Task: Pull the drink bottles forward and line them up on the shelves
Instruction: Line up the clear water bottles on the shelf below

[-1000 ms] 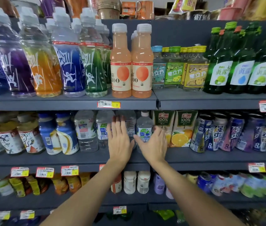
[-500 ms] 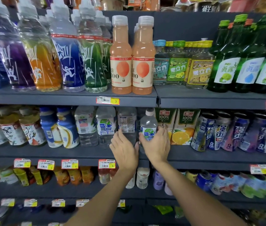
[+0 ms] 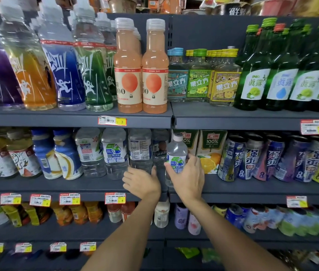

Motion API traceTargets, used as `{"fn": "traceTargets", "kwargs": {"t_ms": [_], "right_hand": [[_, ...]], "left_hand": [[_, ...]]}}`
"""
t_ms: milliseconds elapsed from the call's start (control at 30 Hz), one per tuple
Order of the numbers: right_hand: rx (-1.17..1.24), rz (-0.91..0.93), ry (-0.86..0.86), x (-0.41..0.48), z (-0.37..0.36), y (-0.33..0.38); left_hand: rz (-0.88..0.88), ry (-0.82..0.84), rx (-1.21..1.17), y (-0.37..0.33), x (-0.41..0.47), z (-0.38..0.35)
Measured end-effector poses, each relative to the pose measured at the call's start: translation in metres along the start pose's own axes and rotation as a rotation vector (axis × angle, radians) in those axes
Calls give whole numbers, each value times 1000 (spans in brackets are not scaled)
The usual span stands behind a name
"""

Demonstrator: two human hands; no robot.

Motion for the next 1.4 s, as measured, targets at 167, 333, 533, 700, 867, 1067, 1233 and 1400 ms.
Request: {"fn": "traceTargets", "kwargs": {"t_ms": [167,333,533,700,867,1067,1233,1400], "right_hand": [[-13,5,41,-2,-3,-2],[-20,-31,98,-5,-9,-13],[-46,-11,121,-6,-12,-17],[-5,-4,169,-7,-16,-21],[33,-19,186,-9,-17,-25],[22,-34,282,-15,-31,-34],[87,-51,290,-16,-36,-37],[67,-95,288,-18,-36,-39]], "left_hand": [[34,-36,-7,0,2,-6],[48,-50,35,0,3,-6],[-56,-32,105,2,2,-4],[-219,-17,69,15,5,1],[-335,-7,4,26,0,11],[-389,13,-87,39,-5,23],[-419,60,-148,38,-1,30],[-471,100,-330,40,1,30]]}}
Point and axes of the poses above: each hand's wrist, its own x-axis towards the middle knuckle, its own z-axis out of the back of the hand, y = z × x, the point moved 7 cm from there along x, towards the middle knuckle, and after that the axes turned 8 degrees about -z, right-handed, at the moved point
